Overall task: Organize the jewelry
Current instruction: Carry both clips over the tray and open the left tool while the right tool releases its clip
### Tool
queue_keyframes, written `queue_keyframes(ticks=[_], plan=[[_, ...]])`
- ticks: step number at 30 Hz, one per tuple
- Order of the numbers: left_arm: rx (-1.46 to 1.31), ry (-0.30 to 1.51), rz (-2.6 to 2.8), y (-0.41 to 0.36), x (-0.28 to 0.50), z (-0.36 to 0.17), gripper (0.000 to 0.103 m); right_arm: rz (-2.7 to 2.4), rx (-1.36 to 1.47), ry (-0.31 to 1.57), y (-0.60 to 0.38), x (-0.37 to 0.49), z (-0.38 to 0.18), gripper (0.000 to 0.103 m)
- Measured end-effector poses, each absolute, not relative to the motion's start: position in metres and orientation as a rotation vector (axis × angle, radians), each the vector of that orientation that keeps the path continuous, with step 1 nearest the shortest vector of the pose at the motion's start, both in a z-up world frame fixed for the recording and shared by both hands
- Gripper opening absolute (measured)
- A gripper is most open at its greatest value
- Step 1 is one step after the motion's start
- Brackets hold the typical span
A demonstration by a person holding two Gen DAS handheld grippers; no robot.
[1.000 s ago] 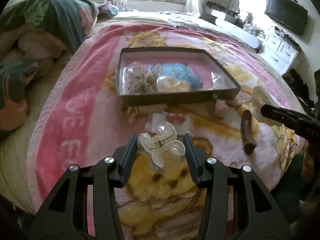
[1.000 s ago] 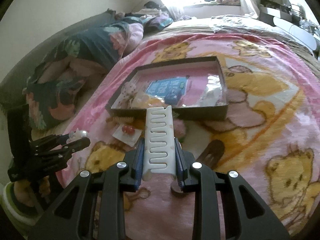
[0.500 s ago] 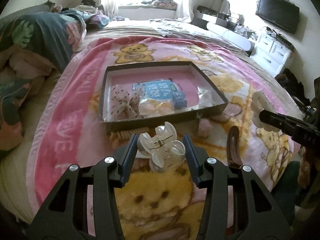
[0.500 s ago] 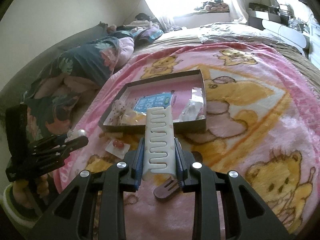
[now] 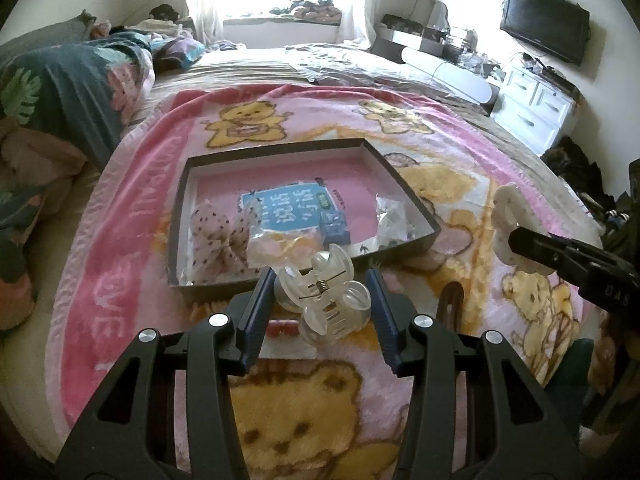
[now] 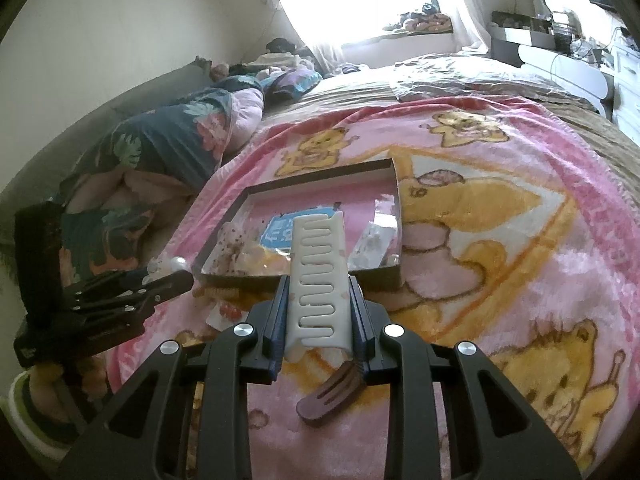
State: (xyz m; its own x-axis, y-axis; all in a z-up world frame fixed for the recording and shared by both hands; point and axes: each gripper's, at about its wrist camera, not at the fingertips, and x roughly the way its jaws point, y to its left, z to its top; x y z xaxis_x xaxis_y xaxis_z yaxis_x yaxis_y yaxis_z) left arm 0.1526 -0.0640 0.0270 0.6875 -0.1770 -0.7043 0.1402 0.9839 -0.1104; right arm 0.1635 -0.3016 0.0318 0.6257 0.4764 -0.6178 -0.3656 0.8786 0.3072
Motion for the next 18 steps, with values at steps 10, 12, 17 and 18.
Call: queue_keyframes(ticks=[10, 12, 17, 18], plan=[[-0.041, 0.797, -0.169, -0.068, 0.178, 0.027, 0.038, 0.489, 0.158, 0.733, -0.301, 0.182, 0.04, 0.026], [-0.041, 0.799, -0.167, -0.068, 0.183, 0.026, 0.038, 0.491, 0.156, 0.731, -0.3, 0.188, 0.041, 0.026], [-0.047, 0.805, -0.161, -0.069, 0.199, 0.024, 0.038, 0.49, 0.153, 0.727, -0.298, 0.203, 0.044, 0.026], [-0.046, 0.805, -0.159, -0.069, 0.201, 0.024, 0.038, 0.49, 0.152, 0.726, -0.298, 0.206, 0.044, 0.026]])
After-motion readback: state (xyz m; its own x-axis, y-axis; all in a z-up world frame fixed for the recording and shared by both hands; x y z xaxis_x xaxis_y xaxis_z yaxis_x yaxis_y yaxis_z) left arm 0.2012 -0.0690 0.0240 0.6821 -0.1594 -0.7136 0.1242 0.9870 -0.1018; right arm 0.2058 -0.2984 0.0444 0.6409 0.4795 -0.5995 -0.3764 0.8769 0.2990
